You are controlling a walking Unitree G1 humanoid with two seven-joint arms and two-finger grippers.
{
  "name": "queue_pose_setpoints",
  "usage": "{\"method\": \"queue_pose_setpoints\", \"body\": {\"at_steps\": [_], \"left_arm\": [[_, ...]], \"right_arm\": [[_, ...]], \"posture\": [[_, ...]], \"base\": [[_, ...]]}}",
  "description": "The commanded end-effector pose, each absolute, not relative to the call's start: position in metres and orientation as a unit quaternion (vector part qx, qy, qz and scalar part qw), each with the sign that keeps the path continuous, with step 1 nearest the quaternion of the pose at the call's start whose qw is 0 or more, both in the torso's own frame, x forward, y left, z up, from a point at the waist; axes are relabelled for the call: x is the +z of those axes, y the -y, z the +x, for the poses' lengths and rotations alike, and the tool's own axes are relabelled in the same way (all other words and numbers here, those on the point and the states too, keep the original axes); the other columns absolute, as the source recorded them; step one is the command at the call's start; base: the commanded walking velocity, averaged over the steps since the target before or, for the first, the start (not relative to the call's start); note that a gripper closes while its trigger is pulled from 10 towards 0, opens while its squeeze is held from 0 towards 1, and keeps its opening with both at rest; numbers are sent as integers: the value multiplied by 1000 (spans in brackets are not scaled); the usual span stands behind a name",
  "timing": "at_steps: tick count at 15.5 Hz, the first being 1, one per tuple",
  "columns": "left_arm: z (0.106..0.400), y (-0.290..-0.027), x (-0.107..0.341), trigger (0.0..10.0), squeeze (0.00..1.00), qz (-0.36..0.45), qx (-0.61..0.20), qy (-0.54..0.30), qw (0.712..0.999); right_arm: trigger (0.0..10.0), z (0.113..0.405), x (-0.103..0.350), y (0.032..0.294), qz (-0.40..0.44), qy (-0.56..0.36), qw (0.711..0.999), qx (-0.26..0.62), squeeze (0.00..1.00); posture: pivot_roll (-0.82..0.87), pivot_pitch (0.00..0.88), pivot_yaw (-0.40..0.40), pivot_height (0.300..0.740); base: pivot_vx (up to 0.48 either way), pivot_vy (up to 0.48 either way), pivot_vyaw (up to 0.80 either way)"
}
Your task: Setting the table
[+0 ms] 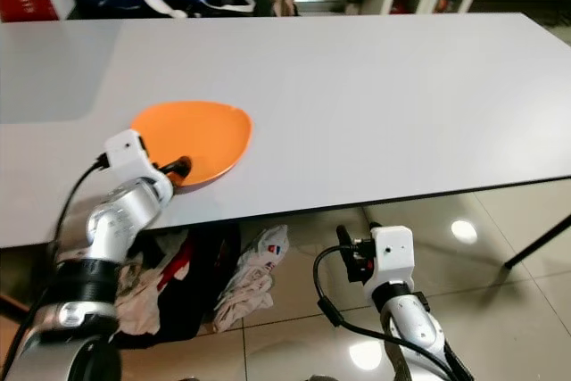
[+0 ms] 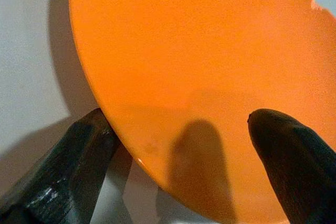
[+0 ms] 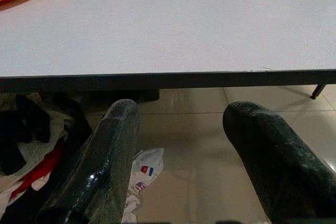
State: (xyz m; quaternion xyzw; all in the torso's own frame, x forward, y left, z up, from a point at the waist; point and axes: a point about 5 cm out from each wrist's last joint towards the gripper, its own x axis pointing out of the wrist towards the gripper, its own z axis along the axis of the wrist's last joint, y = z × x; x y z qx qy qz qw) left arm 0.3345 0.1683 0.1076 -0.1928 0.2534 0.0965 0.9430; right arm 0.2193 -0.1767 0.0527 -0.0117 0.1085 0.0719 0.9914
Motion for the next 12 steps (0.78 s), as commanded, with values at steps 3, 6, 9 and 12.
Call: {"method": "queue_pose_setpoints", "body": {"at_steps": [3,6,9,12], "left_arm": [[302,-180,78,10000,0,-161,138,-333,919],[285,-191,92,10000,0,-129,138,-322,928],[280,-200,115,10000,0,-80,122,-273,951],[290,-192,159,10000,0,-26,61,-88,994]], "right_arm": [[10000,222,49,179,-2,-120,990,69,0],[10000,224,46,177,-3,-123,989,79,0],[10000,227,45,178,-6,-124,989,83,0],[10000,236,55,180,-8,-94,993,76,0]], "posture": [[-24,27,-12,740],[0,9,-18,740],[18,0,-23,740],[17,0,-24,740]], "base": [[0,0,0],[0,0,0],[0,0,0],[0,0,0]]}}
